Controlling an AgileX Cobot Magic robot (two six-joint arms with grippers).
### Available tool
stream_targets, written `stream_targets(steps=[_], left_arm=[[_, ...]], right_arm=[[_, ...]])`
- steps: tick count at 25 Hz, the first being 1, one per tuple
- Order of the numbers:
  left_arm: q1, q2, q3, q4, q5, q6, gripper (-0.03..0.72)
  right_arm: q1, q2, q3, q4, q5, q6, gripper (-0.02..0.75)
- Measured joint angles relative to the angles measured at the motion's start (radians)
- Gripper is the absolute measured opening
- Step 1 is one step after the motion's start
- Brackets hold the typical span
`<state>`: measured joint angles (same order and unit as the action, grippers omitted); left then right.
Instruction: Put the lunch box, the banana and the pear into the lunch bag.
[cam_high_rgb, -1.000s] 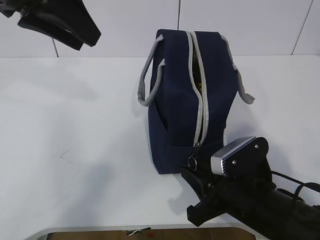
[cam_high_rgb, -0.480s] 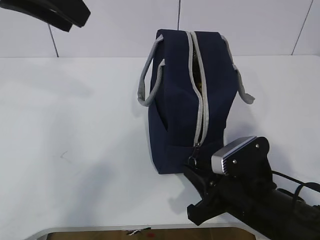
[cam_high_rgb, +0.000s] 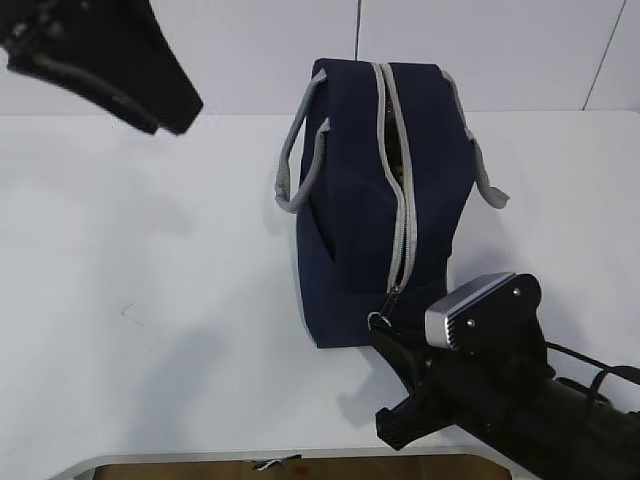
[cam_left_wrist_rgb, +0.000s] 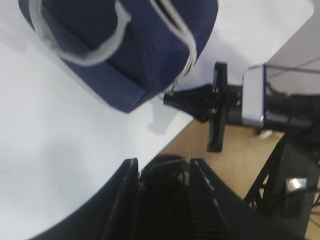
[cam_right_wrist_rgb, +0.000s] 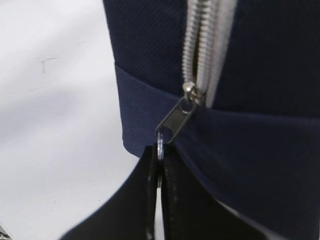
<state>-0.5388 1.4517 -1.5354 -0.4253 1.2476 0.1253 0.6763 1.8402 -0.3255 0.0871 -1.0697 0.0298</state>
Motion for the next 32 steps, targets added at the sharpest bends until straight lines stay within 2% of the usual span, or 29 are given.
stream_targets(steps=[11,16,23,25,29,32], left_arm=[[-0.022,0.0,0.253,0.072,-0.007,-0.002,0.237],[-0.042,0.0,0.319,0.087,-0.011,0.011,0.241],[-0.119,0.0,0.36,0.102,-0.113,0.013,0.244],[-0.14,0.0,0.377,0.106,-0.157,0.015,0.259],[-0.171,0.0,0.406,0.12,-0.242,0.015,0.34],[-0.184,0.017,0.408,0.136,-0.296,0.015,0.363]], right_arm=[[0.0,-0.037,0.086,-0.012,-0.047,0.063,0.017],[0.0,-0.094,0.091,-0.043,-0.04,0.083,0.017],[0.0,-0.195,0.092,-0.047,0.043,0.086,0.017],[0.0,-0.225,0.092,-0.049,0.076,0.086,0.017],[0.0,-0.286,0.088,-0.051,0.14,0.086,0.017],[0.0,-0.331,0.077,-0.051,0.184,0.086,0.017]])
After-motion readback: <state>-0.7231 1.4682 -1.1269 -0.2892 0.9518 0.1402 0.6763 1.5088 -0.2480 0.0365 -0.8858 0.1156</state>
